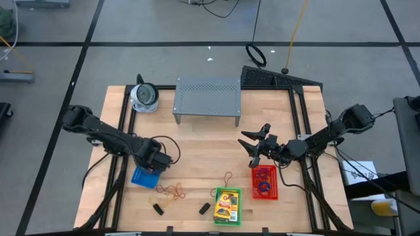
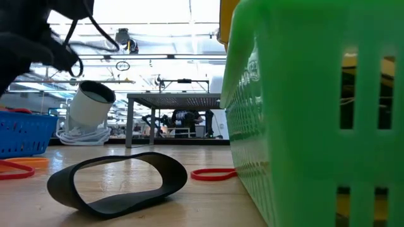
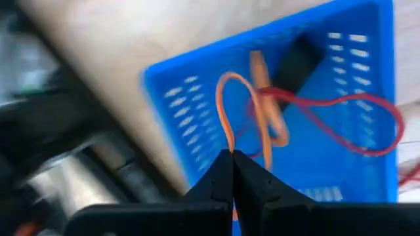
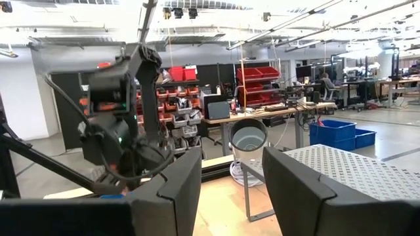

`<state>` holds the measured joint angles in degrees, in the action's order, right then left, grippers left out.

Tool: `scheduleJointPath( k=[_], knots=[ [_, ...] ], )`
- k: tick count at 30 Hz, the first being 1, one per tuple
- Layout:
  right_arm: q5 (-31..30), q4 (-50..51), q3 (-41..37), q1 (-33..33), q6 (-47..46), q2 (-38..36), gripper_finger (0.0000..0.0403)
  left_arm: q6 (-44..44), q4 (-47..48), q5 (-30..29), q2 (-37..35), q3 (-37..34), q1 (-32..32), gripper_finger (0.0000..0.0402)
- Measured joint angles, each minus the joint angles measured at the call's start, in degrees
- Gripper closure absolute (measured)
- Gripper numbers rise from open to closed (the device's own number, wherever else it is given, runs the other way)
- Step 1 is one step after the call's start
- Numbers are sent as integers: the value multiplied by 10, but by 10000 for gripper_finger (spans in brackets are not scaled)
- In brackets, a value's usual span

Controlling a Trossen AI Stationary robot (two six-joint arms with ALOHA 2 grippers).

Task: Pick & Place Office Desk Supplies
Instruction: Put the orange rubber band into the blue bin

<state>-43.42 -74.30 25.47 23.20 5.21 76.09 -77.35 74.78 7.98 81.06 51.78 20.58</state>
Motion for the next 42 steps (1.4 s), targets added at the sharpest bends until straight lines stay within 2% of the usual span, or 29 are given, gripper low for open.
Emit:
scheduleJointPath(
  k=[3, 8, 20, 31, 38, 42],
  knots=[
    [0, 0, 0, 0, 0, 0, 248, -15, -82, 1, -8, -52, 0, 401],
    [0, 0, 0, 0, -1, 0, 248, -40, -109, 13, -10, -91, 3, 398],
    [0, 4, 0, 0, -7, 0, 248, -36, -115, 11, -10, -93, 3, 395],
    [0, 4, 0, 0, -6, 0, 248, -38, -117, 15, -10, -93, 3, 320],
    [0, 5, 0, 0, -5, 0, 248, -38, -116, 22, -10, -91, 3, 307],
    [0, 5, 0, 0, -5, 0, 248, -26, -105, 27, -10, -66, 3, 308]
  ],
)
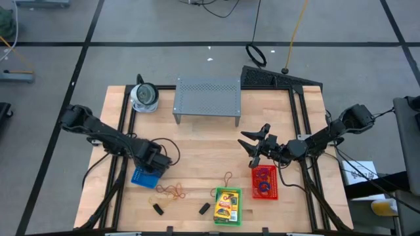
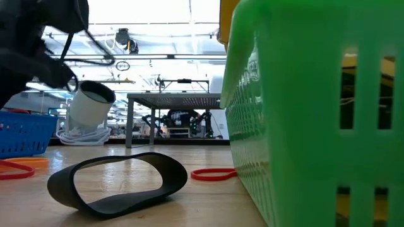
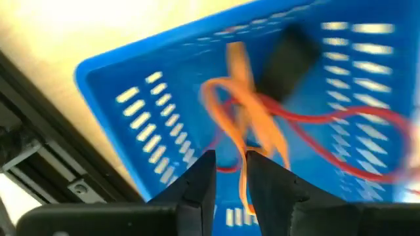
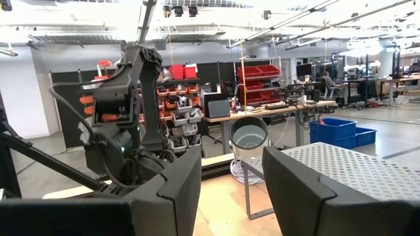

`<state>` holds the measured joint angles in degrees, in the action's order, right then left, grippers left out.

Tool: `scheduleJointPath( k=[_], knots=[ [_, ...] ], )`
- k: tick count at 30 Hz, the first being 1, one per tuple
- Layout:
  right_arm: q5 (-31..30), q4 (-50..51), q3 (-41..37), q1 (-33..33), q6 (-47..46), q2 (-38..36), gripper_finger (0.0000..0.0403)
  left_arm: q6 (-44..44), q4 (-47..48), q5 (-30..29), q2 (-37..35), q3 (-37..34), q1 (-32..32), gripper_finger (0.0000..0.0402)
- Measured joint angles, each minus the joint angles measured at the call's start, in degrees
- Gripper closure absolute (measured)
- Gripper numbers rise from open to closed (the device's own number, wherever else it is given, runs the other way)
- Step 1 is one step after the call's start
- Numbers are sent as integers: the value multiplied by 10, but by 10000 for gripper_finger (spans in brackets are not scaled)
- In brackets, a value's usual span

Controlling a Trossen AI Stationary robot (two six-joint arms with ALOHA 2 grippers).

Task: Pick & Place Office Desk Supplies
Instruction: Put the orange rubber band into the blue bin, then put the red rubber band into the blue bin

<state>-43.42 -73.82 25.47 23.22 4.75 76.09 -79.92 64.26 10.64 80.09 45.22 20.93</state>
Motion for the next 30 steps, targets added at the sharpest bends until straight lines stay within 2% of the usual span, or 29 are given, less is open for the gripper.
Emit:
scheduleJointPath(
  k=[3, 11, 17, 23, 30],
  knots=[
    [0, 1, 0, 0, 0, 0, 248, 9, 33, -11, 0, 31, 0, 309],
    [0, 4, 0, 0, -2, 0, 248, -2, 196, -67, 0, 138, 0, 309],
    [0, 4, 0, 0, -2, 0, 248, -3, 242, -97, 0, 216, 0, 309],
    [0, 4, 0, 0, -2, 0, 248, 18, 198, -153, 0, 295, 4, 309],
    [0, 4, 0, 0, -2, 0, 248, 145, -1, -158, 1, 309, 29, 309]
  ],
)
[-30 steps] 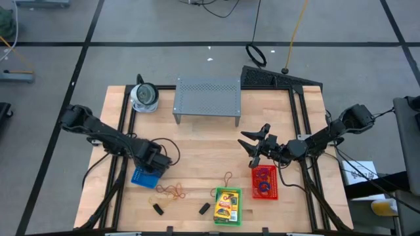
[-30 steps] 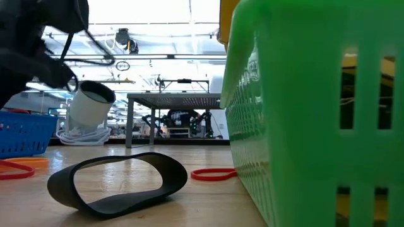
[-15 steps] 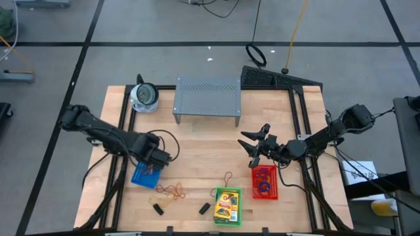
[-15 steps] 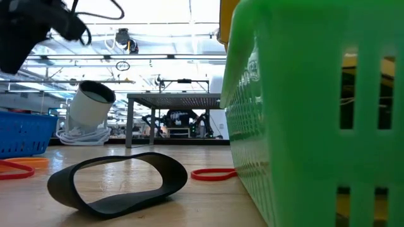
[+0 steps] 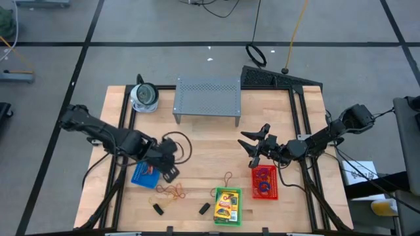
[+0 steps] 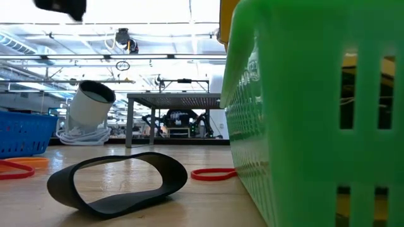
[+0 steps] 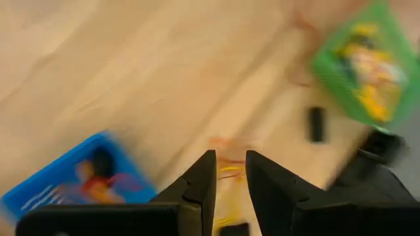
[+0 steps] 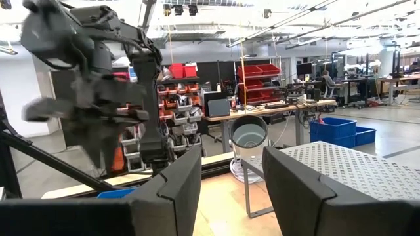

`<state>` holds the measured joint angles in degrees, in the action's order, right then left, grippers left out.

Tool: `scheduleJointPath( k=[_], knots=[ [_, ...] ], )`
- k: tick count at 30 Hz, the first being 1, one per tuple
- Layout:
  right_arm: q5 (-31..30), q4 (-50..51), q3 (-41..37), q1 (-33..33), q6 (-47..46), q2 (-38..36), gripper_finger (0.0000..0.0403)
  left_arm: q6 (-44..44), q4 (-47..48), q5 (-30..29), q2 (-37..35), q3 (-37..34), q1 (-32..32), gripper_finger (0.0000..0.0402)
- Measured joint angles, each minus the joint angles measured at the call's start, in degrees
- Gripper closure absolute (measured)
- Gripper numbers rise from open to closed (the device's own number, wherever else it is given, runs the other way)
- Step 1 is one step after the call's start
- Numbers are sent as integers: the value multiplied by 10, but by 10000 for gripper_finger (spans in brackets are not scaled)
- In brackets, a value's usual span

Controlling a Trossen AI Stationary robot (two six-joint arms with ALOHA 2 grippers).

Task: Pick & Place Office Desk Supplies
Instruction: Put the red rubber band into the blue bin

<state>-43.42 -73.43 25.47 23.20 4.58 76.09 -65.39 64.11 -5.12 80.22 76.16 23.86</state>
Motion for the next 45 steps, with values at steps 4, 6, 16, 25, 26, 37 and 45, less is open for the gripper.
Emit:
scheduleJointPath(
  k=[4, 6, 16, 25, 26, 37, 45],
  knots=[
    [0, 0, 0, 0, 0, 0, 248, 92, -75, 9, 23, 1, 12, 309],
    [0, 0, 0, 0, 0, 0, 248, 157, -98, 35, 40, 1, 18, 309],
    [0, -5, 0, 0, -9, 0, 248, 365, -325, 169, 128, 0, 21, 309],
    [0, -14, 0, 0, -9, 0, 248, 363, -384, 174, 143, 0, 20, 309],
    [0, -14, 0, 0, -9, 0, 248, 355, -383, 178, 143, 0, 18, 309],
    [0, -14, 0, 0, -9, 0, 248, 252, -258, 182, 143, 0, 12, 309],
    [0, -13, 0, 0, -8, 0, 248, 161, -138, 195, 199, 0, 59, 309]
  ],
)
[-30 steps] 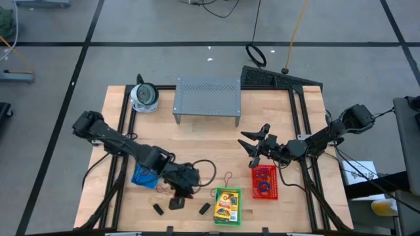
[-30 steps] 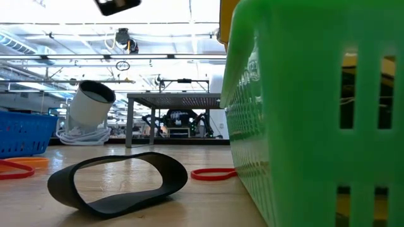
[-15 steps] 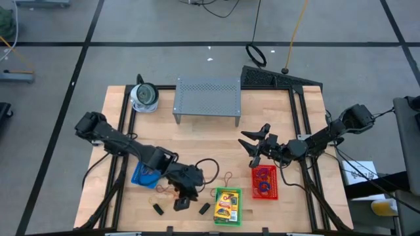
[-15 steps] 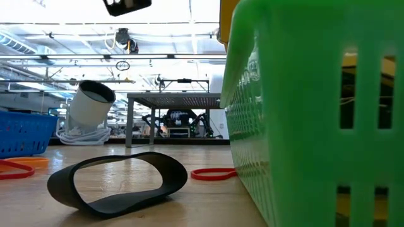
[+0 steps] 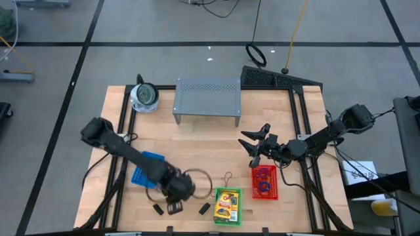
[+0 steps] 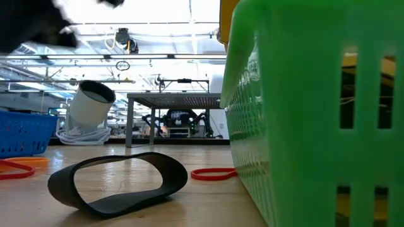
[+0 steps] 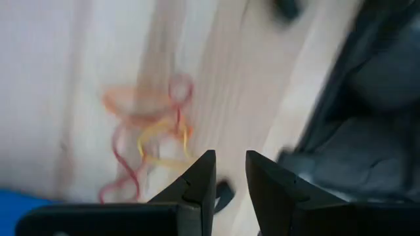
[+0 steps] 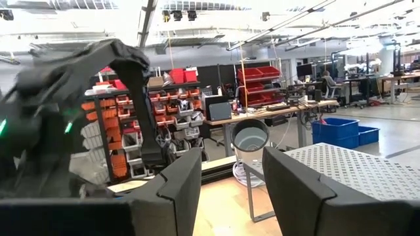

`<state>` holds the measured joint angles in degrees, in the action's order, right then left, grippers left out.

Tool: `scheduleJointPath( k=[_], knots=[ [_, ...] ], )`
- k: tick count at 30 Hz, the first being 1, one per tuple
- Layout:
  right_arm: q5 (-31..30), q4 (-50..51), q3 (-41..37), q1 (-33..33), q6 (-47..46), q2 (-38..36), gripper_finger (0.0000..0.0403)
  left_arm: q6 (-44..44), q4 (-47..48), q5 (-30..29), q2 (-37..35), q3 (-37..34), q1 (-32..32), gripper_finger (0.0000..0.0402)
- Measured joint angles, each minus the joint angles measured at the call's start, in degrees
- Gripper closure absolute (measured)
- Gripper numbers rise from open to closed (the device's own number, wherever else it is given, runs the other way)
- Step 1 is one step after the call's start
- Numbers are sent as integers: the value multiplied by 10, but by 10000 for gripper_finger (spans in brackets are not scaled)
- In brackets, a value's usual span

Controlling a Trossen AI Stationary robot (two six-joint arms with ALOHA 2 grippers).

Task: Pick & Place Office Desk Supplies
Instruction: Put the red rubber band into the blue bin

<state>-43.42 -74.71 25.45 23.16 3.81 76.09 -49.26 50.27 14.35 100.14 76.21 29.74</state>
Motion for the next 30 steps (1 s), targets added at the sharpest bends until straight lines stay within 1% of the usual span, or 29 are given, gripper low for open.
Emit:
scheduleJointPath(
  k=[2, 5, 9, 14, 18, 21, 30],
  knots=[
    [1, 5, 0, -4, 0, 0, 248, 2, 23, 20, 40, 9, 17, 309],
    [1, 10, 0, -11, -6, 0, 248, 35, 45, 40, 99, 43, 34, 309],
    [2, 30, 0, -21, -34, 0, 248, 80, 50, 25, 142, 91, 45, 309],
    [2, 35, 0, -22, -45, 0, 248, 77, 68, -73, 140, 100, 42, 309],
    [2, 35, 0, -22, -46, 0, 248, 55, 64, -112, 141, 96, 40, 309],
    [2, 39, 0, -22, -46, 0, 248, 35, 69, -131, 141, 91, 39, 309],
    [2, 39, 0, -22, -42, 0, 248, -42, 67, -132, 141, 81, 39, 309]
  ],
)
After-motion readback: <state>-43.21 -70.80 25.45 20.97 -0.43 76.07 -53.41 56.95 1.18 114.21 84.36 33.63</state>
